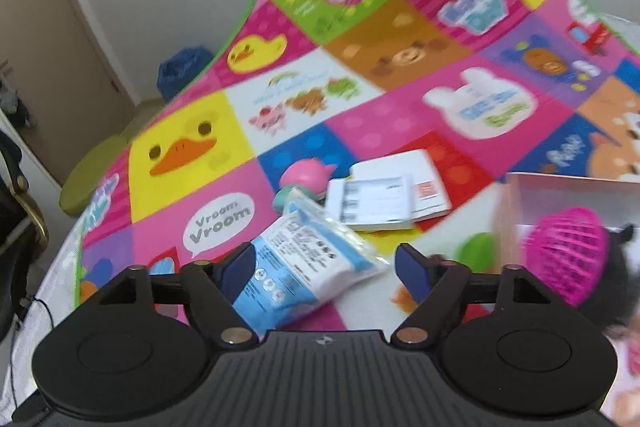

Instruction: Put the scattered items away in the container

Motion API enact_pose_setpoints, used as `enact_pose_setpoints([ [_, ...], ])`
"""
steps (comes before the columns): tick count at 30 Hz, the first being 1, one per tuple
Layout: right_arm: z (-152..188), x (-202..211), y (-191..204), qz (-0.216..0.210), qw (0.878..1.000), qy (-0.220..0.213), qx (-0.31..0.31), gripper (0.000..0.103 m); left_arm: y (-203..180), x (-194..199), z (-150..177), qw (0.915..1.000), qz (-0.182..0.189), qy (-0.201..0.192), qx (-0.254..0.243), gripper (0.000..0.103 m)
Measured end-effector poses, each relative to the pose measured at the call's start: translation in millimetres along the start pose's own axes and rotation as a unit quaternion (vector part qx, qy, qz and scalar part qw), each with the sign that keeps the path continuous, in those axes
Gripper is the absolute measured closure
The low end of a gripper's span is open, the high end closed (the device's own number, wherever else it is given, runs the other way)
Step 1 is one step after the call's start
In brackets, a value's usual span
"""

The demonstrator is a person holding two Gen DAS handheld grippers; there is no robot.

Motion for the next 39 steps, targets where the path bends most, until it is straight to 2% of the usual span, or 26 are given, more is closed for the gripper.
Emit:
enact_pose_setpoints([
  [7,-4,-59,14,0.002,1.000,0.010,0.006,0.020,0,-9,7,1.0000,-0.001,0.008,-0.005,0.000],
  [9,-1,-68,17,-0.002,0.999,0.033,0.014,0.026,1,-8,7,1.0000,0.000,0.007,-0.003,0.000],
  [12,13,-61,22,-0.002,0.998,0.043,0.049,0.031,5,-5,4,0.9999,-0.005,0.000,0.009,0.000],
  [14,25,-49,19,-0.001,0.997,0.050,0.055,0.033,16,3,-2,0.9988,-0.019,-0.026,0.037,0.000],
  [17,47,-27,12,-0.017,0.996,0.078,0.027,0.032,41,19,-12,0.9913,-0.064,-0.078,0.085,0.000],
  [19,61,-7,14,-0.036,0.994,0.100,0.023,0.032,55,24,-15,0.9863,-0.082,-0.088,0.112,0.000],
  [23,64,61,19,-0.029,0.996,0.072,0.040,0.030,72,38,-18,0.9793,-0.086,-0.090,0.159,0.000],
  [25,54,107,16,-0.018,0.998,0.049,0.031,0.029,71,51,-22,0.9761,-0.093,-0.115,0.159,0.000],
  [28,38,185,10,0.004,1.000,0.014,0.007,0.025,62,67,-23,0.9711,-0.121,-0.165,0.123,0.000],
  [30,29,239,6,0.025,1.000,-0.008,-0.008,0.023,54,67,-20,0.9709,-0.134,-0.170,0.102,0.000],
  [34,21,346,4,0.078,0.995,-0.061,-0.003,0.014,43,69,-17,0.9707,-0.137,-0.186,0.068,0.000],
  [35,18,365,4,0.093,0.993,-0.073,0.004,0.010,41,70,-14,0.9708,-0.135,-0.192,0.050,0.000],
  [37,12,396,5,0.112,0.989,-0.091,0.015,0.008,35,73,-10,0.9748,-0.118,-0.190,-0.002,0.000],
  [39,2,418,7,0.105,0.987,-0.117,0.017,0.008,33,87,-15,0.9807,-0.095,-0.169,-0.029,0.000],
])
Point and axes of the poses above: each gripper's, at about its wrist camera, not at the fingertips, and x roughly against the way its jaws point, y to its left, z to its underside, the point moved 5 cm from there along -x, roughly the way its jaws point, and after that the axes turned 11 degrees about -x, right-handed, at the moved point
